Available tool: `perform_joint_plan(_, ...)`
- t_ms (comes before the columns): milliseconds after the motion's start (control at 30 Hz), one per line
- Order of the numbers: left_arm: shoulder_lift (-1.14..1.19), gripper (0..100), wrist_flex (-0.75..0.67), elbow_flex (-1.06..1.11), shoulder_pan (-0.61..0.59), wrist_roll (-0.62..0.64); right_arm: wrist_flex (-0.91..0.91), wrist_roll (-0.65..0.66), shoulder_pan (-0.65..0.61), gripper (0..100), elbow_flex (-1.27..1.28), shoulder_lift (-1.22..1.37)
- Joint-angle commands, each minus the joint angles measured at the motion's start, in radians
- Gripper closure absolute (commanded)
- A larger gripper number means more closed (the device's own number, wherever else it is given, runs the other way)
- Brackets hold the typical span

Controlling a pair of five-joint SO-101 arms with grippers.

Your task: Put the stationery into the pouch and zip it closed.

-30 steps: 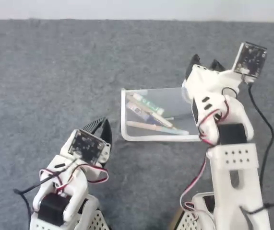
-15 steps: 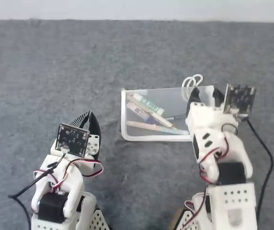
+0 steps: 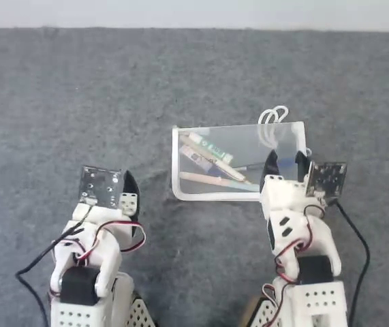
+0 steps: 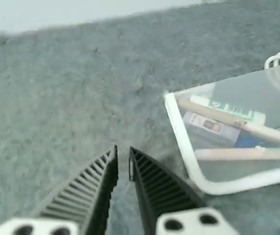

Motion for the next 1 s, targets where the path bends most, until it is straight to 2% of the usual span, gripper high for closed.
perform_joint_plan(0,-0.020,96,0.003,-0.008,-0.046,0.040,-0.024,0.020,-0.004,81.2,0.049,-0.134)
perform_joint_plan(233,-0.020,96,-0.044,0.019,-0.126,0.043,0.025,0.054,-0.005,81.2,0.098,-0.174)
perform_joint_plan(367,-0.020,96,-0.132,0.067,-0.141,0.046,0.133,0.054,0.001,81.2,0.098,-0.174)
perform_joint_plan(633,-0.020,96,-0.141,0.085,-0.140,0.041,0.372,0.054,0.002,81.4,0.098,-0.174)
perform_joint_plan(700,-0.020,96,-0.157,0.096,-0.138,0.040,0.410,0.057,0.004,85.9,0.098,-0.174)
perform_joint_plan(800,-0.020,96,-0.198,0.124,-0.140,0.040,0.443,0.060,0.002,99.8,0.098,-0.174)
perform_joint_plan(900,-0.020,96,-0.259,0.163,-0.137,0.040,0.503,0.060,-0.002,96.0,0.098,-0.174)
perform_joint_plan(967,-0.020,96,-0.296,0.189,-0.137,0.040,0.539,0.060,0.002,97.6,0.098,-0.174)
